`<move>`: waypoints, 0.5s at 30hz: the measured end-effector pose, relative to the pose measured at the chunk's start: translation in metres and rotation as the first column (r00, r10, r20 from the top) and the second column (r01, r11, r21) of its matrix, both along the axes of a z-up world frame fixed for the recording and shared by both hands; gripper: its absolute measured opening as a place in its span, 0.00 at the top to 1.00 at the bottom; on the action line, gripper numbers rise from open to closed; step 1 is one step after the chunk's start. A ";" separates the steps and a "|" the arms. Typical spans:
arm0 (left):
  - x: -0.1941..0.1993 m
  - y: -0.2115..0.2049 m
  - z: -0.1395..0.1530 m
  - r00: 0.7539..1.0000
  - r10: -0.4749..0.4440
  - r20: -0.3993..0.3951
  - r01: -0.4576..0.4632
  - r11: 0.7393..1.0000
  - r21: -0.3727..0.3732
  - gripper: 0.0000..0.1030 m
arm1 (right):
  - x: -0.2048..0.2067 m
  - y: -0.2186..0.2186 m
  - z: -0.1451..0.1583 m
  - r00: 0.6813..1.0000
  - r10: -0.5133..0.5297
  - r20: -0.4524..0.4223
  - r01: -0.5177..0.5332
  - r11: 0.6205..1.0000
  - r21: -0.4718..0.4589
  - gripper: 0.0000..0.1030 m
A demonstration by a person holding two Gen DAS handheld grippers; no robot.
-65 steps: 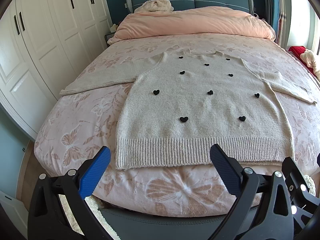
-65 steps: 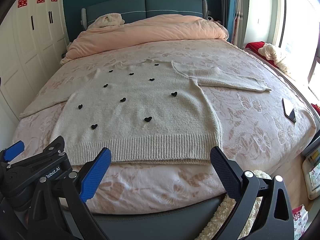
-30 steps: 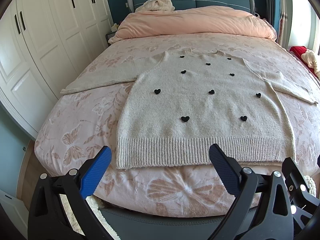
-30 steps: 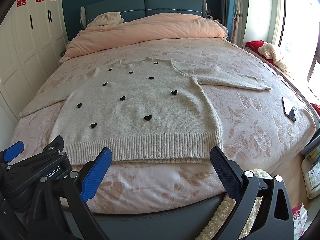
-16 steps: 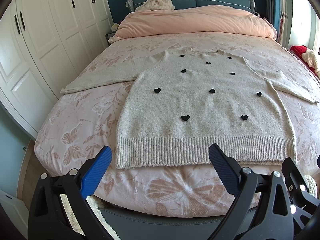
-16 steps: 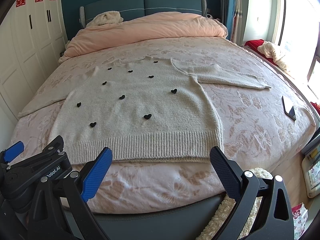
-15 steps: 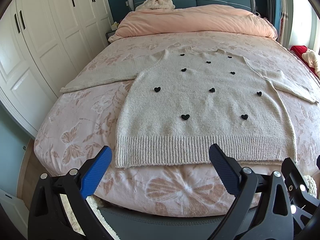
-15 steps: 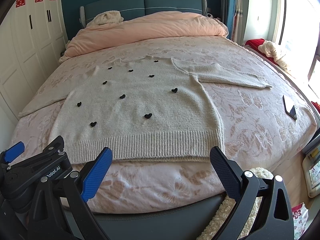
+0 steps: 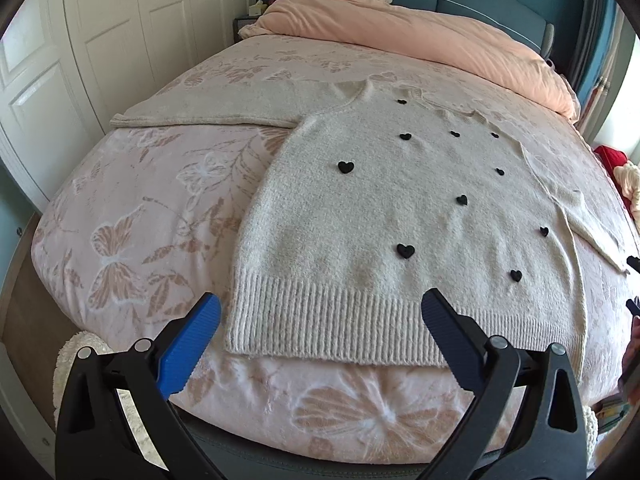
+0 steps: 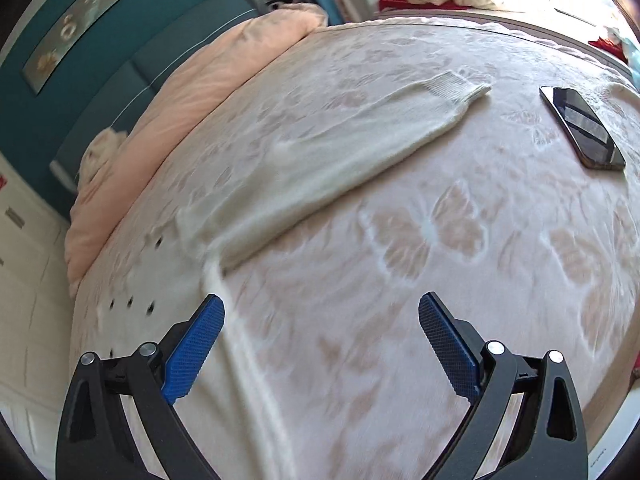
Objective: Fold small clothes
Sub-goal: 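Grasp the sweater sleeve cuff with the right gripper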
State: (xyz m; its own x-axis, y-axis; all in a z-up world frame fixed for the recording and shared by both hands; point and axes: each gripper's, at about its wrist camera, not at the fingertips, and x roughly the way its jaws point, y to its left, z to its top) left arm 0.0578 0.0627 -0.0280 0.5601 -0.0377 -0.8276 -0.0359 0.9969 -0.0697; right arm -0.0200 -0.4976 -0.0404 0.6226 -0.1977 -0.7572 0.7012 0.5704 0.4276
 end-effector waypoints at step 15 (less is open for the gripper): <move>0.052 0.004 -0.027 0.996 0.078 -0.053 -0.077 0.997 0.024 0.05 | 0.076 -0.170 -0.050 0.939 -0.327 0.109 0.296 0.927 0.231 0.90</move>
